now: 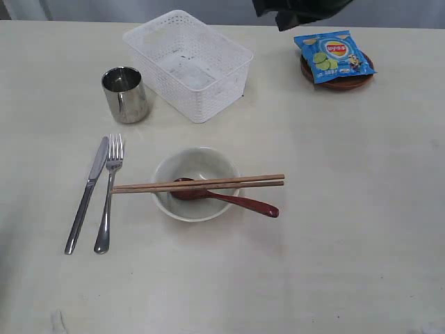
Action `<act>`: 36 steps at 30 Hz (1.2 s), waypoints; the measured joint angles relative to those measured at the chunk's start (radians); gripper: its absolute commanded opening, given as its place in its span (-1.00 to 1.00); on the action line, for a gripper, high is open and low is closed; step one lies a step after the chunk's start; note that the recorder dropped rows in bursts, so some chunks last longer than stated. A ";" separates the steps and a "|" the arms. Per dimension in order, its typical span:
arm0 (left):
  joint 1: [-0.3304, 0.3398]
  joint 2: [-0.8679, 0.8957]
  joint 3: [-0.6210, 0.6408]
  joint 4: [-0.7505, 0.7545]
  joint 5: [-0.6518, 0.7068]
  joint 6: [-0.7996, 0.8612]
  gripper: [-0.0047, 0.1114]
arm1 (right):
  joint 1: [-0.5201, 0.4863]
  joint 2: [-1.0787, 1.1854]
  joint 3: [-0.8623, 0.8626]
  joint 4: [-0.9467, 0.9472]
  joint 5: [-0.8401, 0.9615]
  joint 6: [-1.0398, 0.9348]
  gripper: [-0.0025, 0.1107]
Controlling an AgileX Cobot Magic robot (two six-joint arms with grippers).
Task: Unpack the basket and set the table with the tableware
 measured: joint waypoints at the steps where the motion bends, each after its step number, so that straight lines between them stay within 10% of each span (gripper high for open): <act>1: 0.000 0.000 0.000 0.000 0.000 0.000 -0.92 | 0.000 0.025 -0.030 0.000 0.010 0.000 -0.93; 10: 0.000 0.000 0.000 0.000 0.000 0.000 -0.92 | 0.000 0.339 -0.392 0.000 0.059 0.007 -0.18; 21: 0.000 0.000 0.000 0.000 0.000 0.000 -0.92 | 0.000 0.652 -0.672 0.038 0.123 0.017 -0.20; 25: 0.000 0.000 0.000 0.000 0.000 0.000 -0.92 | 0.000 0.682 -0.672 0.044 0.131 0.015 -0.96; 36: 0.000 0.000 0.000 0.000 0.000 0.000 -0.92 | -0.171 0.425 -0.672 0.024 0.269 0.008 -0.96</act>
